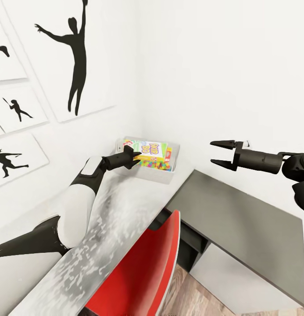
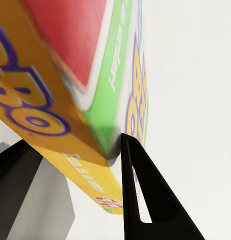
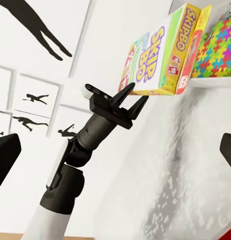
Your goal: Put all the toys in the child's room - the three board games (two on the bed and one on the table), the two jigsaw puzzles on the table, and the tennis ball on the table - inside the toy box on the table in the child's room.
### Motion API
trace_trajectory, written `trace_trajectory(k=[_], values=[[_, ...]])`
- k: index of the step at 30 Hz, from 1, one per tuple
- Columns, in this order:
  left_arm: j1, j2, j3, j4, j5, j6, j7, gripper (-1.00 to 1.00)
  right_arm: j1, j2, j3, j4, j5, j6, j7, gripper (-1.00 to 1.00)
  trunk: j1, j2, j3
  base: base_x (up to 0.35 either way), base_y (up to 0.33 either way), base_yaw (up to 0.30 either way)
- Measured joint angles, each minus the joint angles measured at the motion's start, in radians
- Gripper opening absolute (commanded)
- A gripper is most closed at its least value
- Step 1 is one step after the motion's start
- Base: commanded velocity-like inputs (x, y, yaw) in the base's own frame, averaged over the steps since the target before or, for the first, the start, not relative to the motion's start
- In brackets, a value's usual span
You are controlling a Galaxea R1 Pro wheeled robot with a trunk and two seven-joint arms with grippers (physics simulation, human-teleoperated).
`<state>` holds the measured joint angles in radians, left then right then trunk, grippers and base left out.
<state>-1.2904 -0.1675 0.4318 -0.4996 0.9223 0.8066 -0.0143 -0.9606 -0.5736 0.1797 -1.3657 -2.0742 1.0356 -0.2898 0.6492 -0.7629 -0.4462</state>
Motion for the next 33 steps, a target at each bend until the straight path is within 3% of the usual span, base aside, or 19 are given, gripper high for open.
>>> trace_trajectory(k=[21, 28, 33], values=[[-0.004, 0.001, -0.006, -0.07, 0.002, 0.034, 0.001, -1.0, 0.0, 0.012, 0.001, -0.002, 0.0, -0.001, -0.001, 1.0, 0.0, 0.0, -0.034, 0.016, 0.0, 0.0], [-0.013, 0.002, -0.021, -0.073, 0.002, 0.079, 0.004, -1.0, 0.0, 0.023, 0.0, -0.007, 0.005, 0.003, 0.001, 1.0, 0.0, 0.0, -0.034, 0.001, 0.0, -0.016], [-0.014, 0.001, -0.026, -0.116, 0.006, 0.108, 0.004, -1.0, 0.0, 0.024, -0.006, -0.065, 0.005, 0.001, -0.001, 1.0, 0.0, 0.0, -0.033, 0.0, 0.0, -0.003]])
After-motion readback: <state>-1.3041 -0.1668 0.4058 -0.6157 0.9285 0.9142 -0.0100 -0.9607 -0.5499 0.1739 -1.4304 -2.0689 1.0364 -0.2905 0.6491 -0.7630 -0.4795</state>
